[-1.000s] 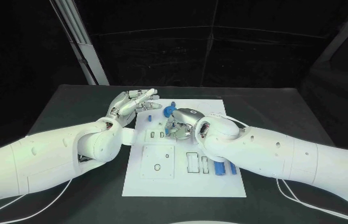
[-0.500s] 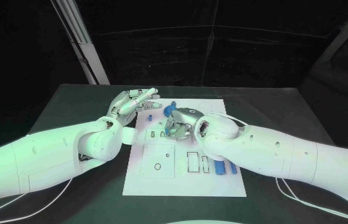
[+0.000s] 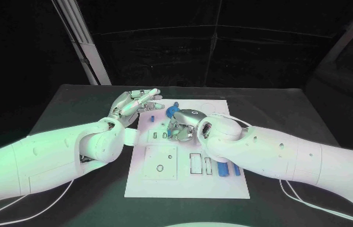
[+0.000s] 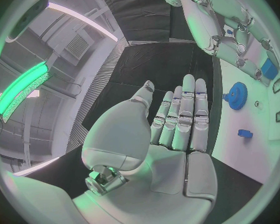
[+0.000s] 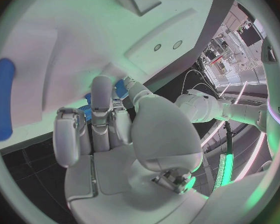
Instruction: Assemble the parts on the task board
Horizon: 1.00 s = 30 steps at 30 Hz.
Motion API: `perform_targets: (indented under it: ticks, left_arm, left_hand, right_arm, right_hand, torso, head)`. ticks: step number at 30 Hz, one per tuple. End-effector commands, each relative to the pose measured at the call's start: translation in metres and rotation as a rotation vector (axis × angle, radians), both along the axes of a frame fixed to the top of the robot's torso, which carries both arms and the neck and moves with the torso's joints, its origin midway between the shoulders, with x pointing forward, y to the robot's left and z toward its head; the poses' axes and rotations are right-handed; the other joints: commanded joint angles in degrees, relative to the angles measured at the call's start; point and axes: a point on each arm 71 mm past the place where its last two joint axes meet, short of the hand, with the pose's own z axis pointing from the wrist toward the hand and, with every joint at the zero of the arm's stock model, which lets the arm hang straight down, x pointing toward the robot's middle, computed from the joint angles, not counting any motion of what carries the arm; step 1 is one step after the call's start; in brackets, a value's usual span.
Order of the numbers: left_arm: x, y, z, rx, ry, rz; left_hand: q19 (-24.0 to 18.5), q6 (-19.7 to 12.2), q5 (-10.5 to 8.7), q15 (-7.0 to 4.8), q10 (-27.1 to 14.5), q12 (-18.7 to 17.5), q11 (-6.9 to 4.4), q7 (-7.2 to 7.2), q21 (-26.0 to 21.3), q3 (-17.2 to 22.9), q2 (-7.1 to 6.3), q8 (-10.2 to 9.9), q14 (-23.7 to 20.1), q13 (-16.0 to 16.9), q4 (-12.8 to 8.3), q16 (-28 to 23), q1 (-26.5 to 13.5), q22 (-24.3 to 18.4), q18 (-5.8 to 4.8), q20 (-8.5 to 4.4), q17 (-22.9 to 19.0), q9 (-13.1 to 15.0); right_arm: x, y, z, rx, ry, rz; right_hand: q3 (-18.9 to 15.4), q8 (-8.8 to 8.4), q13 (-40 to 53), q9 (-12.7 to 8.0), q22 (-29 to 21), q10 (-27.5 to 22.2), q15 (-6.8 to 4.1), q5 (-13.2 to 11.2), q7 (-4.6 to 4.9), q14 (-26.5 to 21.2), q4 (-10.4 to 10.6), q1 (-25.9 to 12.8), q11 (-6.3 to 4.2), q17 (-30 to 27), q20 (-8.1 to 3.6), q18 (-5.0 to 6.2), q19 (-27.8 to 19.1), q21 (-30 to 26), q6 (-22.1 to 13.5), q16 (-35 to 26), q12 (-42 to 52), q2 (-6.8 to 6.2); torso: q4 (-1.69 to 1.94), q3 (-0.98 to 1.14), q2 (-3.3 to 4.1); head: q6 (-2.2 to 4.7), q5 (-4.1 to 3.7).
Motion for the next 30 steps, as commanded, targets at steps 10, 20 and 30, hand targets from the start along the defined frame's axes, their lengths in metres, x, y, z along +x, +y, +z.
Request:
perform_targets:
  ticks: [10, 20, 30]
  left_arm:
    - [0.0001, -0.0016, 0.0015, -0.010, -0.004, -0.014]
    - [0.0002, -0.0014, 0.0015, -0.010, -0.004, -0.013]
    - [0.0001, -0.0019, 0.0016, -0.007, -0.007, -0.018]
  left_hand:
    - [0.5, -0.3, -0.07, 0.27, -0.2, -0.2, -0.04, 0.00, -0.3, 0.0, 0.58, -0.2, -0.2, 0.0, -0.3, -0.4, 0.0, -0.1, 0.40, 0.04, 0.0, 0.0]
    - [0.5, -0.3, -0.07, 0.27, -0.2, -0.2, -0.04, 0.00, -0.3, 0.0, 0.58, -0.2, -0.2, 0.0, -0.3, -0.4, 0.0, -0.1, 0.40, 0.04, 0.0, 0.0]
    - [0.5, -0.3, -0.08, 0.27, -0.2, -0.2, -0.04, 0.01, -0.3, 0.0, 0.59, -0.2, -0.2, 0.0, -0.3, -0.4, -0.1, -0.1, 0.40, 0.04, 0.1, 0.0]
  right_arm:
    - [-0.0007, -0.0013, -0.0050, -0.036, 0.013, -0.010]
    - [-0.0006, -0.0010, -0.0035, -0.020, 0.000, -0.020]
    - [-0.0048, -0.0025, 0.0036, 0.066, -0.059, -0.042]
  right_hand:
    - [-0.4, -1.19, 1.7, -0.4, 3.7, -1.1, 0.75, -0.7, 0.52, -0.1, 0.4, -1.1, 0.48, -0.1, 0.42, -0.27, 0.3, -0.3, -2.1, -0.5, -1.0, -1.54]
    - [-2.6, -1.94, 0.7, -0.4, 3.5, -1.9, 1.17, -0.8, 0.92, -0.1, 1.5, -3.3, 0.94, -0.1, 0.89, -0.22, 0.2, -0.4, -4.5, -0.9, -1.9, -3.24]
    - [-5.0, -1.91, -0.2, -0.3, 3.5, -2.8, 1.36, -2.0, 1.13, -0.1, 3.6, -5.2, 1.17, -0.1, 1.09, -0.20, 0.1, -0.5, -5.8, -1.2, -2.8, -4.04]
  torso:
    - [0.00, -0.01, -0.01]
    - [-0.01, 0.00, -0.02]
    - [-0.03, 0.05, -0.03]
  head:
    - [-0.05, 0.04]
    - [-0.12, 0.06]
    - [-0.06, 0.08]
